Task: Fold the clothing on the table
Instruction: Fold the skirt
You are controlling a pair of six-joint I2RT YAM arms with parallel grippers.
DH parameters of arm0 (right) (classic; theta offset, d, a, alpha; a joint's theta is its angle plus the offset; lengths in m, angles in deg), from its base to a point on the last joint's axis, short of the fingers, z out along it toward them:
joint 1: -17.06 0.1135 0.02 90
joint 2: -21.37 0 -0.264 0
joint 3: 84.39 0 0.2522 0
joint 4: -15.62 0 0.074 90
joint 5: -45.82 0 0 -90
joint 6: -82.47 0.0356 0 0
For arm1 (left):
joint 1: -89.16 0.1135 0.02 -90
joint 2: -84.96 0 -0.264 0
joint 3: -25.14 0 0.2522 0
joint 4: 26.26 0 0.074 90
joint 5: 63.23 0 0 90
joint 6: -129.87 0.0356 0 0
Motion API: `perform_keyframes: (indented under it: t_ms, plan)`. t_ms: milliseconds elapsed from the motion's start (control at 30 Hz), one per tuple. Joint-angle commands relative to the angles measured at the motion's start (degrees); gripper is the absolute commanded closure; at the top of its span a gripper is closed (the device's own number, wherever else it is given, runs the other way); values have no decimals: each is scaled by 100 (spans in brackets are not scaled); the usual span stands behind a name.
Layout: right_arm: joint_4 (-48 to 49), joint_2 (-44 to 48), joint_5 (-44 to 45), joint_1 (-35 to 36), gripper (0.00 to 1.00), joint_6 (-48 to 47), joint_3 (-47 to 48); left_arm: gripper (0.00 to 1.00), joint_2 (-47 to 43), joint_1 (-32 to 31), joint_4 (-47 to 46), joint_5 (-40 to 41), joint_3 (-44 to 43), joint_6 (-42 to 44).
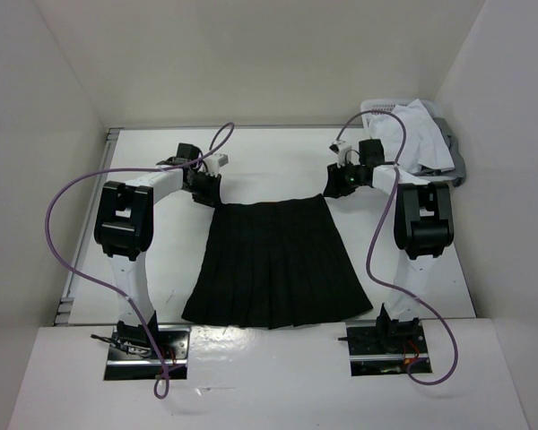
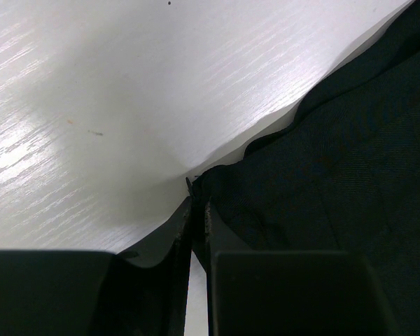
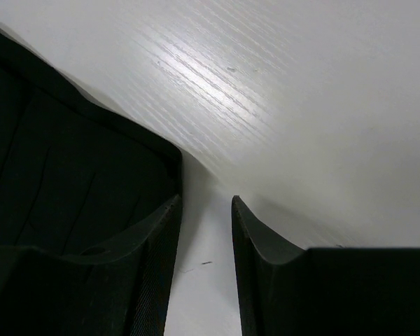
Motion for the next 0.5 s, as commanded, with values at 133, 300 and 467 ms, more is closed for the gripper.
perform_keyframes:
  t_ms: [133, 300, 467]
  plan:
    - [-135, 171, -465, -171, 60, -136, -1, 86, 173, -98, 204, -10, -79, 122]
    - [-187, 171, -526, -171, 60, -189, -1, 86, 173, -151, 204, -10, -79, 122]
    - [-187, -12, -588, -171, 60, -242, -1, 86, 226, -151, 204, -10, -79, 122]
